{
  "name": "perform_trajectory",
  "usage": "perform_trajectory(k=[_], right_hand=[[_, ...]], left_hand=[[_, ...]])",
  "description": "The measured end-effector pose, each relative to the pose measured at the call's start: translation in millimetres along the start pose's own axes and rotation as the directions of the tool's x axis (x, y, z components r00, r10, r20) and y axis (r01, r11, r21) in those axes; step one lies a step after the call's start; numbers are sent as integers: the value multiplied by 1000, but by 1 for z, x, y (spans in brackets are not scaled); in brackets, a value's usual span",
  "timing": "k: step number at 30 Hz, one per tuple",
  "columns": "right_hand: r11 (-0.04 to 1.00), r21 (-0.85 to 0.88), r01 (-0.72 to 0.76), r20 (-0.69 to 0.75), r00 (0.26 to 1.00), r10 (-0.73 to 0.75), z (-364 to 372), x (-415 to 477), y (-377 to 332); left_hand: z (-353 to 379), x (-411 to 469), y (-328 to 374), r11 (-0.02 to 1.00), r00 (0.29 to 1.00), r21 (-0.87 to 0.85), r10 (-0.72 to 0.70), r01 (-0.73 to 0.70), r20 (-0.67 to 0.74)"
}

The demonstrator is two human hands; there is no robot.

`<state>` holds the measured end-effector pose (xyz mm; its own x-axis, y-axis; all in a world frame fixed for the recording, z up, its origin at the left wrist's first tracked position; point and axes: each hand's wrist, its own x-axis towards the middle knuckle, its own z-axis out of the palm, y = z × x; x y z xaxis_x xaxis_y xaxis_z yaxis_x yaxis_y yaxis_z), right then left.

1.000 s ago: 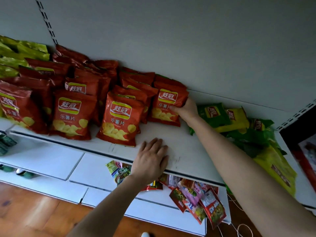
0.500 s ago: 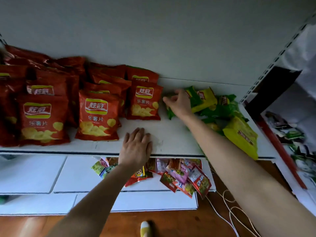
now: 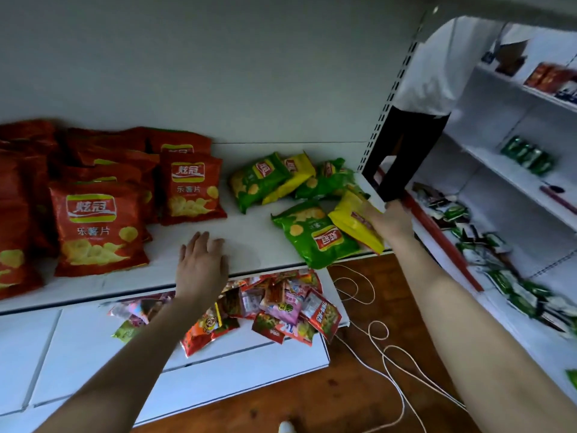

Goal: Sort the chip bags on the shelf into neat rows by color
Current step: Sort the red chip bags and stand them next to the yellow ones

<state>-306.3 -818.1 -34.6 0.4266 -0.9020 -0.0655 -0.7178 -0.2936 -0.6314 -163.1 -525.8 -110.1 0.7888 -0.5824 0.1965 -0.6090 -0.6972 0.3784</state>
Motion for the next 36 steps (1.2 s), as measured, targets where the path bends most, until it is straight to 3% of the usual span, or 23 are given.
perform_trajectory(k=[3,6,9,11,14,16,18,20,23,25,27,30,33,36], right_hand=[[995,100,-13,70,998,6,4,4,19],[985,161,58,18,998,-62,-4,10,31],[952,287,104,-31,995,-100,-15,16,40],[905,364,218,-47,975,-215,-21,14,35],[788,454,415,-50,895,-443,-23,2,10],[729,480,488,12,827,-562,-17,2,-9],[718,484,500,119,775,-620,-8,9,-29],[722,430,542,112,762,-638,1,24,-51],[756,182,629,57,761,-646,19,58,-83],[754,2,657,166,743,-648,38,77,-100],[777,-57,627,267,759,-594,56,90,-108],[814,-7,581,266,786,-558,62,100,-114],[847,167,504,111,844,-524,45,109,-115],[815,397,422,-51,897,-439,18,120,-113]], left_hand=[[1,7,40,985,994,-138,92,-100,-64],[0,17,86,945,983,-282,135,-167,-128],[-9,28,127,871,993,-480,63,-104,-102],[-11,36,148,720,998,-691,-52,64,38],[-14,46,169,364,945,-872,-150,326,291],[-13,48,173,212,912,-890,-168,403,373],[-14,49,168,140,904,-909,-244,392,352],[-16,48,152,114,889,-929,-352,353,294],[-24,39,126,107,848,-949,-488,296,209],[-28,33,112,126,831,-952,-529,278,173],[-30,29,104,154,829,-951,-540,269,147],[-30,27,97,152,826,-953,-545,264,142],[-30,30,96,172,829,-949,-544,264,132],[-31,34,98,198,838,-941,-530,276,134]])
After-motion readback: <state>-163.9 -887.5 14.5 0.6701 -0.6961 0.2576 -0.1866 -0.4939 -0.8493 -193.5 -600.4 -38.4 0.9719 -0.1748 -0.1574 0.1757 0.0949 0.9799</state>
